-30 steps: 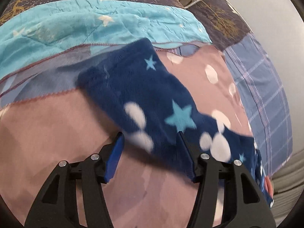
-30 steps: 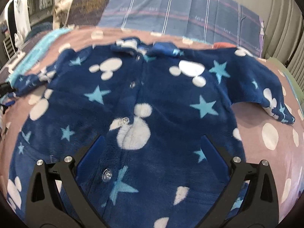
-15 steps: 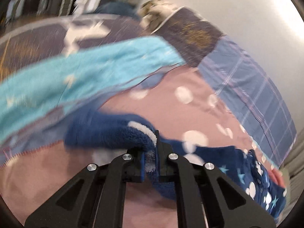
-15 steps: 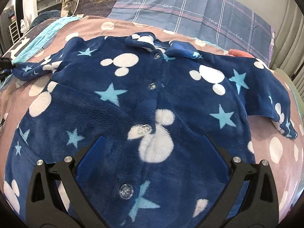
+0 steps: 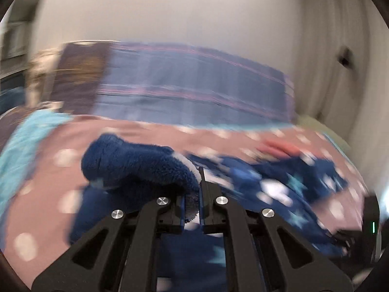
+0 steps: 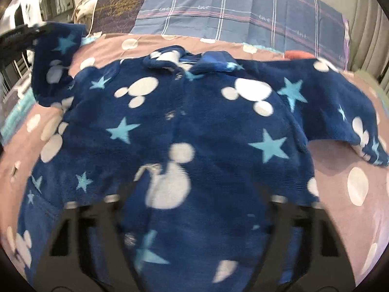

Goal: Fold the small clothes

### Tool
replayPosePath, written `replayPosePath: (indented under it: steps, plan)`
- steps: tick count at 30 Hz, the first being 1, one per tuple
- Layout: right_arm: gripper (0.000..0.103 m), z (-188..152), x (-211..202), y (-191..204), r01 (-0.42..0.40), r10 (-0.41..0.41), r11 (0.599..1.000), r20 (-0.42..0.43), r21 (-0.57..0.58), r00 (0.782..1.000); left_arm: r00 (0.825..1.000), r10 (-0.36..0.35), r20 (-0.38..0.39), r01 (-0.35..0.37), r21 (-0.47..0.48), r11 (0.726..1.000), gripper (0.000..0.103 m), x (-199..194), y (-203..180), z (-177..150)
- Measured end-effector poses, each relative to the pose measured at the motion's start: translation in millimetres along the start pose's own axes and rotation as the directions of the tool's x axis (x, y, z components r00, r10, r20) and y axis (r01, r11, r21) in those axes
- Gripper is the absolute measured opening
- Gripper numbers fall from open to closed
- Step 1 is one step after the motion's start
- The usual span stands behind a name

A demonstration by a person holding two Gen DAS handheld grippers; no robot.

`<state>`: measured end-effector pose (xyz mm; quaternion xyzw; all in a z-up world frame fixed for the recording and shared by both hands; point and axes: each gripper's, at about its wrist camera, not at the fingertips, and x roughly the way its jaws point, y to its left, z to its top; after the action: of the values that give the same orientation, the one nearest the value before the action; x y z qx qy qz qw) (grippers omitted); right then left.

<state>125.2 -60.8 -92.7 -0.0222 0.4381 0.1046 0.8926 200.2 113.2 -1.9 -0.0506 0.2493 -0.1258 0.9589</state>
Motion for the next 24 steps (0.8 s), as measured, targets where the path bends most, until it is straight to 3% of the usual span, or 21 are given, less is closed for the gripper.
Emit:
replayPosePath:
  steps: [2, 4, 5, 7, 9, 12, 14, 15, 18, 19, 20, 22, 23, 24]
  plan:
    - [0.035, 1, -1, -23, -0.094, 0.096, 0.992, -0.022, 0.079, 0.995, 0.996, -0.067, -0.065, 0.07, 0.045, 0.997, 0.011, 17, -31, -16]
    - [0.035, 3, 1, -45, -0.174, 0.183, 0.97, -0.035, 0.17, 0.983, 0.991, -0.086, -0.104, 0.093, 0.065, 0.994, 0.019, 24, -41, -30]
    - [0.035, 4, 2, -51, -0.195, 0.205, 0.962, -0.032, 0.193, 0.978, 0.989, -0.086, -0.124, 0.095, 0.073, 0.993, 0.03, 25, -45, -40]
    - [0.035, 8, 4, -61, -0.247, 0.259, 0.943, -0.028, 0.224, 0.965, 0.987, -0.078, -0.141, 0.089, 0.07, 0.994, 0.039, 19, -42, -52]
    - [0.036, 14, 10, -69, -0.338, 0.358, 0.902, -0.027, 0.271, 0.933, 0.987, -0.068, -0.147, 0.078, 0.064, 0.995, 0.045, 4, -32, -63]
    - [0.046, 25, 24, -71, -0.428, 0.465, 0.842, -0.038, 0.328, 0.885, 0.989, 0.015, -0.144, 0.0, 0.107, 0.994, 0.055, -12, -15, -75]
    - [0.052, 35, 31, -61, -0.452, 0.488, 0.842, -0.058, 0.294, 0.871, 0.983, 0.095, -0.159, -0.071, 0.149, 0.986, 0.058, -18, -3, -86]
    - [0.059, 38, 33, -54, -0.452, 0.486, 0.85, -0.072, 0.269, 0.871, 0.977, 0.122, -0.173, -0.095, 0.157, 0.983, 0.059, -20, 4, -89]
    - [0.069, 48, 43, -30, -0.489, 0.515, 0.851, -0.124, 0.193, 0.848, 0.953, 0.217, -0.211, -0.184, 0.166, 0.969, 0.059, -21, 27, -105]
    - [0.07, 51, 47, -25, -0.477, 0.501, 0.861, -0.13, 0.177, 0.856, 0.945, 0.243, -0.22, -0.211, 0.161, 0.964, 0.059, -20, 34, -108]
    - [0.071, 56, 52, -20, -0.441, 0.462, 0.884, -0.132, 0.156, 0.877, 0.931, 0.279, -0.235, -0.247, 0.154, 0.957, 0.059, -18, 43, -112]
    - [0.071, 63, 62, -18, -0.369, 0.387, 0.919, -0.134, 0.142, 0.912, 0.92, 0.301, -0.25, -0.273, 0.14, 0.952, 0.059, -12, 53, -113]
    - [0.071, 67, 69, -20, -0.349, 0.37, 0.924, -0.138, 0.157, 0.919, 0.919, 0.299, -0.257, -0.278, 0.115, 0.954, 0.059, -7, 60, -112]
    - [0.071, 69, 75, -22, -0.358, 0.385, 0.916, -0.147, 0.181, 0.911, 0.917, 0.3, -0.262, -0.286, 0.09, 0.954, 0.059, -2, 67, -110]
